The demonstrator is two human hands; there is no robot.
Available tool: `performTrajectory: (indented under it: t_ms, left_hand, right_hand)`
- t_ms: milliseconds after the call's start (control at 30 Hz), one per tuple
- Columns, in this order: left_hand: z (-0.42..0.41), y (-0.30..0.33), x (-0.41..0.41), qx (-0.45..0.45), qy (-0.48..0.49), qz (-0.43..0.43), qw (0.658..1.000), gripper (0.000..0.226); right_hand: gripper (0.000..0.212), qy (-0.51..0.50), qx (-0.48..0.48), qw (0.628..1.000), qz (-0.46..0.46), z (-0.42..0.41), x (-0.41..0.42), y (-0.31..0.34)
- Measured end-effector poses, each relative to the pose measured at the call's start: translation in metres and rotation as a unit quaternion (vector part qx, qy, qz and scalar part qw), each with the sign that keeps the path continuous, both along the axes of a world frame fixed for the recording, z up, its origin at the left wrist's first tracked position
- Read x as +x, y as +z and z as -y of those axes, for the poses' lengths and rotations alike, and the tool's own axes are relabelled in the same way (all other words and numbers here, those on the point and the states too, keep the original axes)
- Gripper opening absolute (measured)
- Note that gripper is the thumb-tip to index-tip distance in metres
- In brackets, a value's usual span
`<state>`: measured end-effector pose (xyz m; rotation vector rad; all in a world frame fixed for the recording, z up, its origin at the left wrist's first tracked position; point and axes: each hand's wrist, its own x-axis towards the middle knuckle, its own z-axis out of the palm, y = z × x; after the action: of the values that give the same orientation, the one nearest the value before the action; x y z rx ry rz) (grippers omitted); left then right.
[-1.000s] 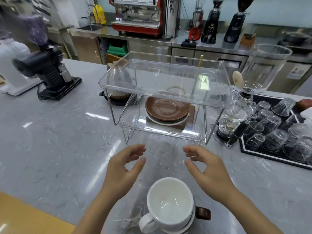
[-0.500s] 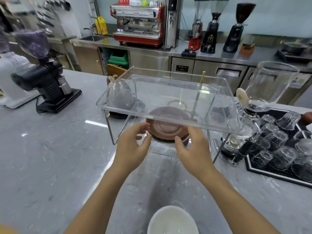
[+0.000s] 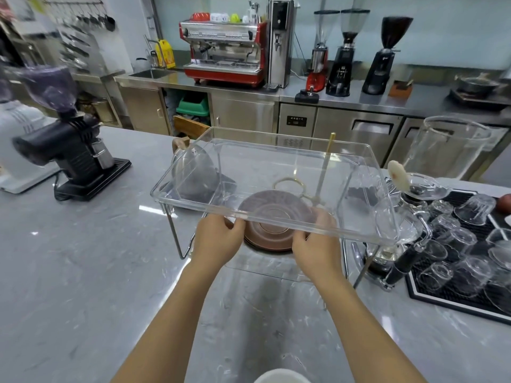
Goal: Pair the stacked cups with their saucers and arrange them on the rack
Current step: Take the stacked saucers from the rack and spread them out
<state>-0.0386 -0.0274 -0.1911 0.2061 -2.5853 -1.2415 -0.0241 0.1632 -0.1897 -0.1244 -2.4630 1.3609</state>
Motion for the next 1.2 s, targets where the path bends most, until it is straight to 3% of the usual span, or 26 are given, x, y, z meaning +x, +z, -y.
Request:
performTrajectory:
  t_ms: [200,400,800,1033,1133,1200]
  left_hand:
    - [0.004,0.001,-0.011,0.080,-0.007,0.081,0.993,0.044]
    - [0.004,-0.001,-0.013,0.145,-0.027,0.100,0.984,0.034]
    - [-0.001,-0.002,-0.010,0.170,-0.020,0.054,0.984,0.017]
    - [0.004,0.002,0.007,0.140,-0.008,0.025,0.990,0.031]
    - [0.007,0.007,0.017,0.128,0.005,0.022,0.991,0.027]
    - [0.007,0.009,0.025,0.125,0.014,0.021,0.992,0.025]
  right_hand:
    - [0.040,-0.025,-0.060,0.997,0.046,0.000,-0.005,-0.005]
    - [0.037,-0.047,-0.117,0.989,0.079,0.001,-0.011,-0.008]
    - [0.035,-0.073,-0.113,0.989,0.059,0.007,-0.010,-0.004]
    - [0.023,-0.054,-0.110,0.992,0.023,0.010,0.003,0.003]
    - [0.015,-0.040,-0.088,0.995,0.030,0.010,0.011,0.007]
    - [0.020,-0.038,-0.069,0.996,0.037,0.010,0.018,0.009]
